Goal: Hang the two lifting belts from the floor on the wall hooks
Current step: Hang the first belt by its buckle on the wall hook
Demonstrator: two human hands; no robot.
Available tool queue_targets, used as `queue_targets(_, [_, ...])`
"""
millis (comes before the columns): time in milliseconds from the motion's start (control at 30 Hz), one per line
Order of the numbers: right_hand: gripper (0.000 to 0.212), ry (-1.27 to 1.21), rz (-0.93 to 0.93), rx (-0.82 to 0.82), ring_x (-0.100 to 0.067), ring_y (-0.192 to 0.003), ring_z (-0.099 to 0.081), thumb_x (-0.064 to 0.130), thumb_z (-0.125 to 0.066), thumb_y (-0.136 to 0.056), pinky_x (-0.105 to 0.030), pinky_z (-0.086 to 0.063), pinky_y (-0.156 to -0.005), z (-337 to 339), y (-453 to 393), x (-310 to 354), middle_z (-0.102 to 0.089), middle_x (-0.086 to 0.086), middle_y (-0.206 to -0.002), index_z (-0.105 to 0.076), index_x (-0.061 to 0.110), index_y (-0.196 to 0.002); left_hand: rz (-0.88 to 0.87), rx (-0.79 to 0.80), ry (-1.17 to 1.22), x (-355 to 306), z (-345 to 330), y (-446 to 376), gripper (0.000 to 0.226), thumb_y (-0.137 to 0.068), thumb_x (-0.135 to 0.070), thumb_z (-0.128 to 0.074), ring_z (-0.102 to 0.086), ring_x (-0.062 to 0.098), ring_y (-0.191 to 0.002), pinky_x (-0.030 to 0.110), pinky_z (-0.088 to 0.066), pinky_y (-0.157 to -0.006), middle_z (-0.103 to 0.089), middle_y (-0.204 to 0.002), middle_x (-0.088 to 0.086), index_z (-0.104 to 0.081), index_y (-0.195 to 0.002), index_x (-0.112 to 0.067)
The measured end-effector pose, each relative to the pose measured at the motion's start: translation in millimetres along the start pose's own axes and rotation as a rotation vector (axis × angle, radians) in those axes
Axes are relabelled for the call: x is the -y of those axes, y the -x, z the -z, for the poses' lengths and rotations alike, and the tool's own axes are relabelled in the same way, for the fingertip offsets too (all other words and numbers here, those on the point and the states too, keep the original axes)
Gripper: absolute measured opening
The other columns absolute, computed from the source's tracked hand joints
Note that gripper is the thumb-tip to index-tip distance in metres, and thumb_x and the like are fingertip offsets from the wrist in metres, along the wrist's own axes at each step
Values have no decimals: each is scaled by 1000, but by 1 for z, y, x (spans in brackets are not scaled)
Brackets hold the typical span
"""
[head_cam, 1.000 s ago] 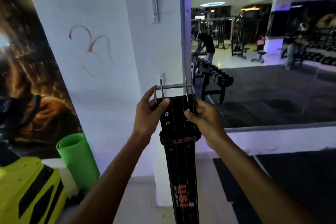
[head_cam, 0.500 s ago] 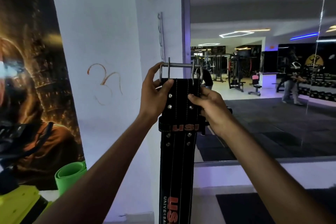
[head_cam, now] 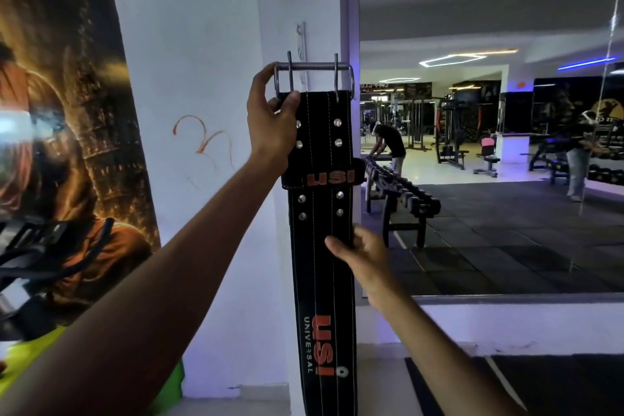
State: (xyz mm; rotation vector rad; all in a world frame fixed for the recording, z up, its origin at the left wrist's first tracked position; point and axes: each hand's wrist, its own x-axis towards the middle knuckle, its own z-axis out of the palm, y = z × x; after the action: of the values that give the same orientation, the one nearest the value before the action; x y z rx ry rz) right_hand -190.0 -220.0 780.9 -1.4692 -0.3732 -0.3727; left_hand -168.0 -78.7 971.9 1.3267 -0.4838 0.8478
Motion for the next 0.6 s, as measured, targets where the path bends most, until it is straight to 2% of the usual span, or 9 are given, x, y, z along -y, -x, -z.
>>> queue_targets(67, [28,61,-114,30,-9,-85,-74,29,-81,-70,-14,-55,-71,1,25,-34,-79,9,-85,-69,21,-93,13,-12,-5,4,3,-4,45,-95,-2,-55,-64,22,-71,34,-57,-62,-67,-85,14,-51,-135,-23])
queue_targets(133, [23,116,-226,76,-4,-80,-73,24,-81,-74,-12,-54,-67,5,54,-67,-77,8,-82,-68,20,-92,36,-22,2,10,6,-5,44,-96,-2,-55,-61,22,-68,32,-55,-59,-65,-81,13,-51,-134,-23])
queue_targets(200, [20,166,-304,148,-1,-80,-73,20,-81,-76,-12,-54,-68,10,77,-89,-77,8,-80,-68,18,-92,63,-35,13,17,9,-5,44,-96,-1,-54,-59,22,-67,32,-54,-60,-62,-79,12,-51,-134,-23])
queue_targets(267, [27,195,-347,185,-7,-86,-73,24,-83,-74,-15,-55,-71,14,78,-97,-78,5,-85,-69,16,-95,91,-35,25,23,11,-4,44,-97,-1,-53,-58,22,-67,32,-54,-60,-62,-80,11,-51,-135,-23])
queue_targets(333, [44,181,-318,182,-11,-91,-73,38,-85,-69,-18,-56,-75,15,58,-84,-78,2,-91,-69,14,-102,108,-25,40,25,12,-5,44,-98,-1,-53,-58,21,-66,31,-53,-57,-62,-80,11,-50,-135,-24])
queue_targets(400, [75,132,-228,94,-15,-102,-71,56,-86,-60,-26,-55,-90,13,23,-57,-77,0,-105,-66,11,-117,111,-17,52,24,11,-6,44,-98,-1,-53,-57,20,-64,29,-53,-54,-62,-78,10,-50,-135,-23])
queue_targets(433, [83,115,-171,39,-16,-107,-70,59,-86,-58,-31,-53,-97,11,4,-40,-75,0,-111,-64,10,-121,107,-12,57,22,10,-7,43,-98,-1,-53,-57,20,-64,28,-53,-54,-62,-78,10,-50,-135,-23])
queue_targets(467, [80,99,-119,0,-16,-108,-69,57,-86,-58,-33,-51,-100,9,-15,-25,-75,-1,-112,-66,10,-120,103,-6,60,21,9,-7,43,-98,-1,-53,-57,21,-65,30,-53,-55,-62,-79,12,-50,-135,-23])
queue_targets(600, [32,19,-81,-12,-7,-95,-73,30,-81,-71,-24,-52,-94,-1,-46,6,-78,5,-96,-73,17,-99,71,13,67,15,4,-14,43,-97,-1,-53,-54,27,-70,35,-50,-60,-62,-82,15,-49,-134,-24])
